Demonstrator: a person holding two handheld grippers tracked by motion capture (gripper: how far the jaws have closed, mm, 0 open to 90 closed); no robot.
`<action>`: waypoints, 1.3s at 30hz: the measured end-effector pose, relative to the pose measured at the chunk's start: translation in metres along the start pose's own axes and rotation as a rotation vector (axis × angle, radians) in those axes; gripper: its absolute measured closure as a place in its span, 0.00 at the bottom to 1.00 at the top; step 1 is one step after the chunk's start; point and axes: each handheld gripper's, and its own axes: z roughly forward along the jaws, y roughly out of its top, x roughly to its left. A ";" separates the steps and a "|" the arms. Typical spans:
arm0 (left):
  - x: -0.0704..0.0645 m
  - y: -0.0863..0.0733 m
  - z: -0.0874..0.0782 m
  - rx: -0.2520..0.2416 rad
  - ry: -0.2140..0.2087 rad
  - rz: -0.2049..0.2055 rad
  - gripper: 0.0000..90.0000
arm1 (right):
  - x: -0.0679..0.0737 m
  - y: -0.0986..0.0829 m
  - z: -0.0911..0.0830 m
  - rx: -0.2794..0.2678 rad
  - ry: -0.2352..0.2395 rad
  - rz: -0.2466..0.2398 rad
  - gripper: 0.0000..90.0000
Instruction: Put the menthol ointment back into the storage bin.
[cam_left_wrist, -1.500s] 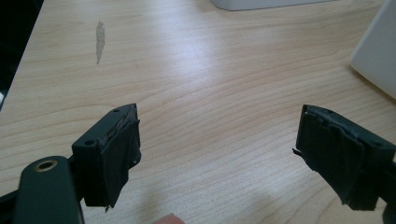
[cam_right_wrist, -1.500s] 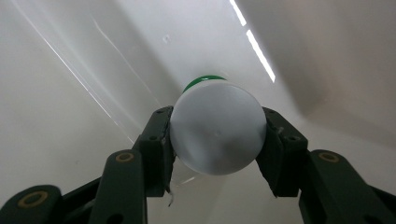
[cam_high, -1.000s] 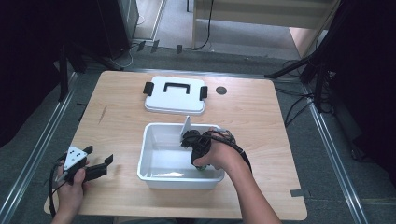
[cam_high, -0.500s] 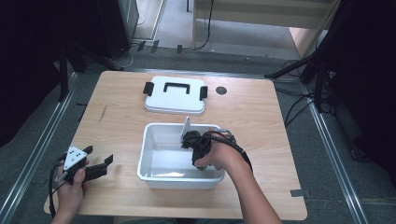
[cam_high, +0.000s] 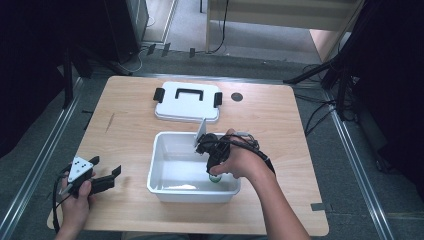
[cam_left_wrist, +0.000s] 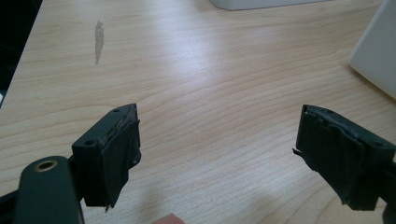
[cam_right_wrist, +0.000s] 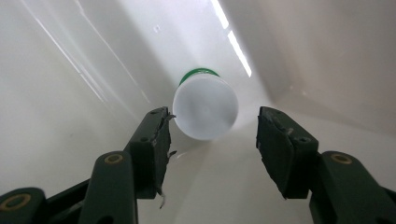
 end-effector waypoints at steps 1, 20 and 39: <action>0.000 0.000 0.000 0.000 0.001 0.000 0.16 | 0.000 -0.001 -0.006 -0.010 0.004 0.006 0.51; 0.000 0.000 0.000 0.001 0.004 0.004 0.16 | -0.023 -0.050 -0.084 -0.163 -0.011 0.093 0.49; -0.001 0.000 0.001 0.005 0.014 0.004 0.16 | -0.066 -0.123 -0.064 -0.155 -0.008 0.229 0.48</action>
